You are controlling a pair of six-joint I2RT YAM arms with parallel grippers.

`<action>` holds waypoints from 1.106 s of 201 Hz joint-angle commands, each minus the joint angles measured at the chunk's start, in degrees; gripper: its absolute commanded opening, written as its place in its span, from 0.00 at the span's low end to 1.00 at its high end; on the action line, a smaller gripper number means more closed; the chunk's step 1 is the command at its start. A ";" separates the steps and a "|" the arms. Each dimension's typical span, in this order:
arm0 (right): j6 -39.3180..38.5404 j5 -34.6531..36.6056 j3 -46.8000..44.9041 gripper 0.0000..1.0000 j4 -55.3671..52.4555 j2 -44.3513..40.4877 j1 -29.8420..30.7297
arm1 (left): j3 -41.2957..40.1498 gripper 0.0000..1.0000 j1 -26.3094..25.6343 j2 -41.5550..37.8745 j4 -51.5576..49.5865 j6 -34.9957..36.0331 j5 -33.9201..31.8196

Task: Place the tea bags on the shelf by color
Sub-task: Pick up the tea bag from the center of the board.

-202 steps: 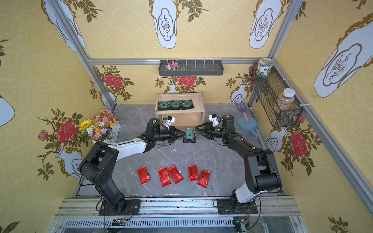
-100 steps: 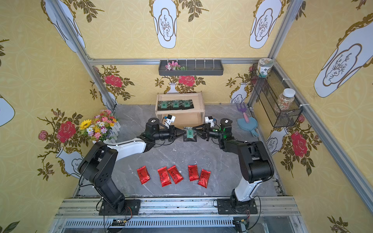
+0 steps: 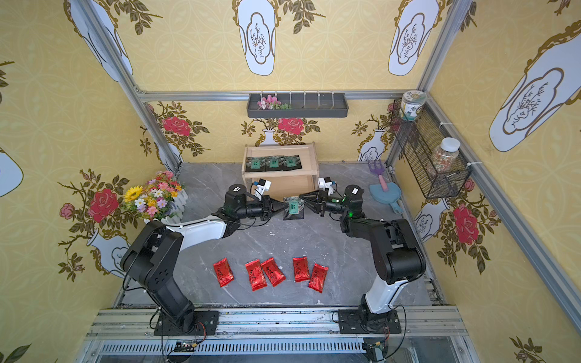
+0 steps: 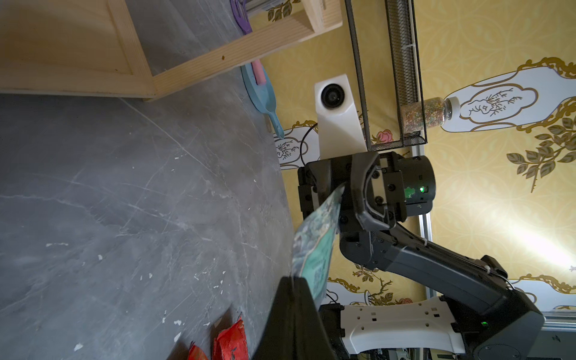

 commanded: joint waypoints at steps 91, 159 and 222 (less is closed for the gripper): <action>-27.50 3.65 5.87 0.25 -38.90 -8.85 2.78 | -1.94 0.04 0.52 -1.60 4.83 -2.05 -0.23; -30.77 5.36 7.22 0.14 -44.63 -11.18 2.91 | -2.74 0.05 0.67 -2.14 5.42 -2.12 -0.25; -38.82 7.58 13.07 0.02 -57.03 -11.80 3.30 | -2.46 0.24 0.81 -2.89 5.17 -1.61 -0.05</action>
